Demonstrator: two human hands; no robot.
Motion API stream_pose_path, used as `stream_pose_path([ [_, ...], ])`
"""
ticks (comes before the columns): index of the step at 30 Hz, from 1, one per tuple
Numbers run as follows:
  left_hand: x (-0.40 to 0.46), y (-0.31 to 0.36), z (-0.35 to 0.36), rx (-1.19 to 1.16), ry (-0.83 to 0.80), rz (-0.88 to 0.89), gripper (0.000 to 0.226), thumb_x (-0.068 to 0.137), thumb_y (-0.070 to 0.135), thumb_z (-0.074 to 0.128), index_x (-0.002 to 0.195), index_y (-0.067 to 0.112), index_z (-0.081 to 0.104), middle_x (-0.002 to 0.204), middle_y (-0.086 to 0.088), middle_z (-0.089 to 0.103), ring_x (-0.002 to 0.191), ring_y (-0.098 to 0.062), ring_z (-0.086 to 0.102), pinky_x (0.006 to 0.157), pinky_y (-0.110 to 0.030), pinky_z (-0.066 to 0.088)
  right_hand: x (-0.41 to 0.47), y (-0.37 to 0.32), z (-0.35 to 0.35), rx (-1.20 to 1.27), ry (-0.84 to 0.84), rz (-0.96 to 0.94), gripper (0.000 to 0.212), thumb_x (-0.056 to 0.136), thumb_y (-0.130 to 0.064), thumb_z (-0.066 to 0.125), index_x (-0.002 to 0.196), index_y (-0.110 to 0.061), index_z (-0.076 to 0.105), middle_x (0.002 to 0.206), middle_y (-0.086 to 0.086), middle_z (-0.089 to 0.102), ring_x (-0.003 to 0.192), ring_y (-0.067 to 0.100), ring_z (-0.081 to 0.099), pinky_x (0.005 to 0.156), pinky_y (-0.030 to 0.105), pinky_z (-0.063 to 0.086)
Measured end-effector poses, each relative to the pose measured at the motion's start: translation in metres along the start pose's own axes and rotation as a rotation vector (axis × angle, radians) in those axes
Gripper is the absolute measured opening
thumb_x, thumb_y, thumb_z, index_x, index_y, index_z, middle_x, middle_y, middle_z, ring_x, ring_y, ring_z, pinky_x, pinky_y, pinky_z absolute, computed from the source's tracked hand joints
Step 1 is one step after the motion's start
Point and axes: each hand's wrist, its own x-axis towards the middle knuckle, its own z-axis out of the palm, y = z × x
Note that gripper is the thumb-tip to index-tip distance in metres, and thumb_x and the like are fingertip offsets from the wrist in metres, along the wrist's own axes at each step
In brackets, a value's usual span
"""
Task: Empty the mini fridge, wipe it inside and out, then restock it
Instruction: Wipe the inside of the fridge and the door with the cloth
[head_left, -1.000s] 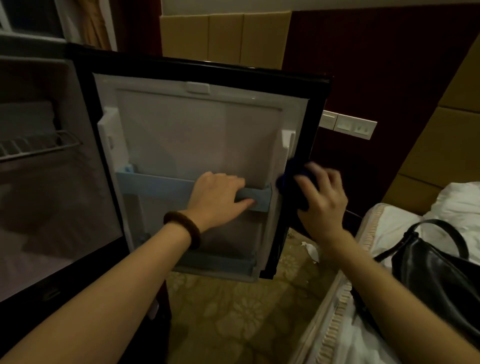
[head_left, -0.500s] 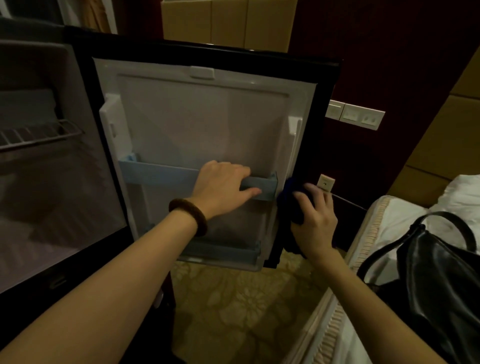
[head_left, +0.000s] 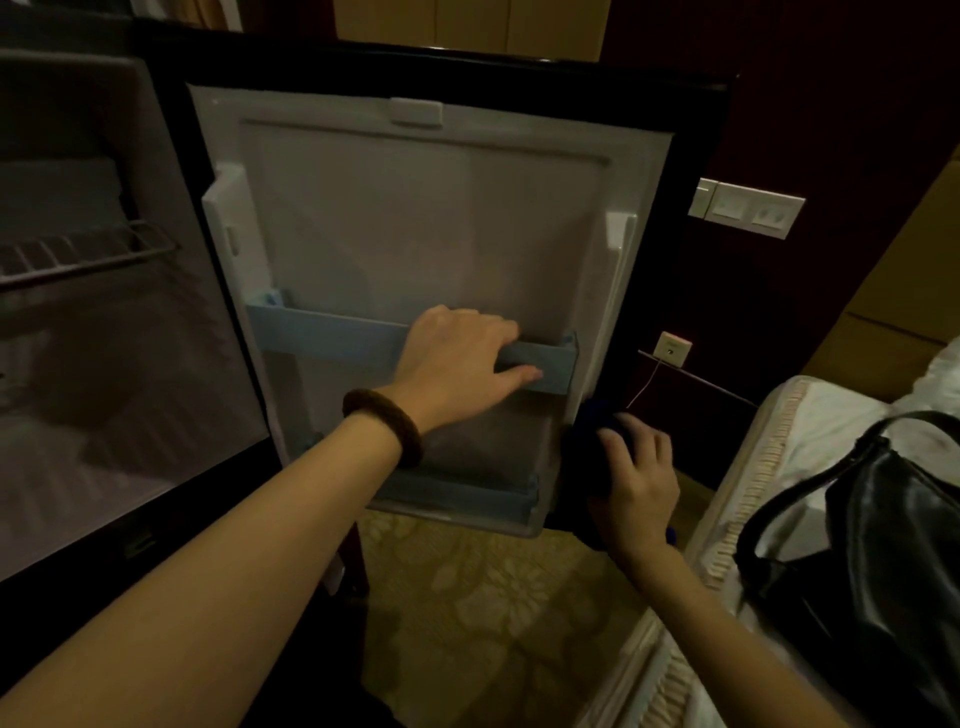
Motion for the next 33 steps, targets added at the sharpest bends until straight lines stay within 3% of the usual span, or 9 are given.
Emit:
stream_pose_path([
  [2,-0.001,0.002,-0.001,-0.017,0.013,0.001,0.031,0.089,0.056,0.043,0.084,0.026,0.046,0.097,0.002,0.062,0.096,-0.020,0.054,0.075,-0.032,0.029,-0.023,0.002,0.009,-0.028,-0.037,-0.039,0.035,0.070,-0.011,0.063,0.102,-0.010,0.049,0.112,0.015,0.045,0.091,0.034,0.044,0.060,0.036,0.050],
  [5,0.003,0.004,0.000,-0.025,0.022,0.001,0.029,0.089,0.055,0.043,0.083,0.027,0.041,0.100,0.001,0.062,0.098,-0.021,0.054,0.072,-0.031,0.026,-0.075,0.006,0.022,-0.059,-0.400,-0.056,0.062,0.052,-0.007,0.082,0.103,-0.017,0.049,0.111,0.010,0.044,0.088,0.029,0.048,0.054,0.035,0.049],
  [9,0.007,0.002,0.000,-0.023,0.003,0.011,0.029,0.090,0.055,0.042,0.082,0.027,0.038,0.099,0.001,0.062,0.097,-0.021,0.054,0.072,-0.031,0.025,-0.096,-0.005,0.032,-0.045,-0.641,0.090,0.062,0.045,-0.004,0.084,0.099,-0.021,0.058,0.105,0.004,0.055,0.081,0.026,0.058,0.047,0.028,0.046],
  [13,0.011,0.003,0.001,0.001,0.006,-0.007,0.030,0.090,0.055,0.041,0.082,0.027,0.038,0.099,0.001,0.062,0.097,-0.020,0.054,0.072,-0.032,0.025,-0.071,-0.004,0.023,0.021,-0.460,0.179,0.061,0.045,0.003,0.083,0.097,-0.018,0.061,0.105,0.006,0.058,0.083,0.029,0.059,0.046,0.028,0.044],
  [19,0.010,0.003,0.002,0.029,0.001,-0.023,0.029,0.089,0.056,0.041,0.083,0.028,0.038,0.101,0.002,0.062,0.098,-0.020,0.054,0.077,-0.033,0.031,-0.004,0.000,0.019,0.026,-0.036,0.172,0.049,0.062,-0.003,0.072,0.104,-0.009,0.049,0.115,0.016,0.045,0.099,0.036,0.048,0.066,0.038,0.049],
  [23,0.011,0.003,0.004,0.054,-0.012,-0.017,0.030,0.089,0.056,0.040,0.086,0.026,0.044,0.102,0.002,0.062,0.098,-0.020,0.054,0.076,-0.033,0.031,-0.054,0.007,0.030,-0.005,-0.434,0.154,0.070,0.044,-0.008,0.087,0.103,-0.016,0.050,0.114,0.011,0.044,0.092,0.037,0.057,0.052,0.035,0.052],
  [26,0.015,0.002,0.005,0.063,-0.036,-0.006,0.033,0.090,0.056,0.039,0.091,0.024,0.048,0.104,0.001,0.062,0.100,-0.021,0.054,0.074,-0.033,0.028,-0.071,0.006,0.029,0.015,-0.700,0.274,0.049,0.069,-0.017,0.075,0.112,-0.026,0.052,0.119,-0.001,0.042,0.103,0.027,0.053,0.057,0.027,0.049],
  [30,0.021,0.000,0.003,0.061,-0.123,0.018,0.038,0.091,0.053,0.040,0.103,0.019,0.049,0.110,-0.002,0.058,0.103,-0.023,0.053,0.080,-0.035,0.034,-0.017,-0.008,0.004,0.176,-0.388,0.495,0.055,0.061,0.005,0.075,0.112,-0.007,0.059,0.119,0.014,0.052,0.103,0.034,0.056,0.074,0.031,0.047],
  [33,0.023,-0.009,-0.011,-0.183,-0.218,-0.009,0.039,0.091,0.046,0.048,0.118,0.017,0.046,0.119,-0.002,0.052,0.108,-0.021,0.051,0.089,-0.034,0.039,0.068,-0.018,-0.037,0.339,-0.031,0.405,0.061,0.055,0.019,0.074,0.110,0.003,0.056,0.118,0.027,0.050,0.107,0.034,0.051,0.087,0.036,0.044],
])
